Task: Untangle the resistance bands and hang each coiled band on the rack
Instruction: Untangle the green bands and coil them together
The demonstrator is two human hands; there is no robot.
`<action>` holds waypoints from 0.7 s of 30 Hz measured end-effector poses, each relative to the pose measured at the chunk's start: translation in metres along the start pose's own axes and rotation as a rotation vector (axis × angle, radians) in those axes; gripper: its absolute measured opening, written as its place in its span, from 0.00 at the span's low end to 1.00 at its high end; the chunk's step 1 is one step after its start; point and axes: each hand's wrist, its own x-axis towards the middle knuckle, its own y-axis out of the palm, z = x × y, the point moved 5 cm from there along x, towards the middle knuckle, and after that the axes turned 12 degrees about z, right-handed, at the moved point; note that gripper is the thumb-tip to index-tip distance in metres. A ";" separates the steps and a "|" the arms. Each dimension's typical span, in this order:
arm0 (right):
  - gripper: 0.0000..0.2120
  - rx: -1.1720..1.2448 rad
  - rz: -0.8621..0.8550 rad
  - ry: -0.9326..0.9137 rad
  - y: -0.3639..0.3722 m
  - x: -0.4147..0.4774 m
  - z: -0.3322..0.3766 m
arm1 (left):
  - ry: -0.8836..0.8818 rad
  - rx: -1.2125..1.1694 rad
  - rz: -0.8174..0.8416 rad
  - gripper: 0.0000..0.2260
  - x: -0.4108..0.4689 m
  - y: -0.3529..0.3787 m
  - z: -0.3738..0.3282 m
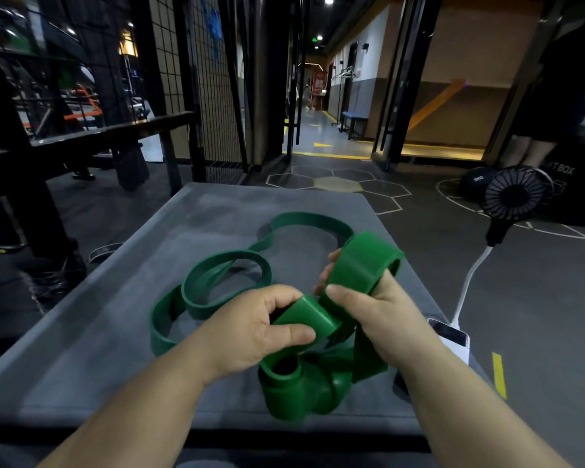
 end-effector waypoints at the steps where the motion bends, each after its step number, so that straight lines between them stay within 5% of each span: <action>1: 0.16 0.006 0.030 0.023 0.005 0.000 -0.004 | 0.009 -0.014 -0.020 0.08 0.000 -0.002 -0.001; 4: 0.14 0.039 0.080 0.053 0.016 -0.004 -0.009 | 0.042 -0.099 -0.047 0.11 -0.002 -0.006 -0.006; 8: 0.30 -0.141 0.233 -0.015 0.026 -0.008 0.000 | 0.113 -0.151 -0.138 0.13 -0.004 -0.010 -0.013; 13: 0.27 -0.230 0.338 0.027 0.034 -0.006 -0.002 | 0.101 -0.297 -0.213 0.14 -0.005 -0.015 -0.010; 19: 0.33 -0.385 0.228 -0.027 0.031 -0.002 -0.004 | 0.050 -0.336 -0.270 0.07 -0.002 -0.009 0.002; 21: 0.29 -0.346 0.151 -0.037 0.027 -0.001 -0.003 | 0.043 -0.358 -0.255 0.13 -0.002 -0.006 0.004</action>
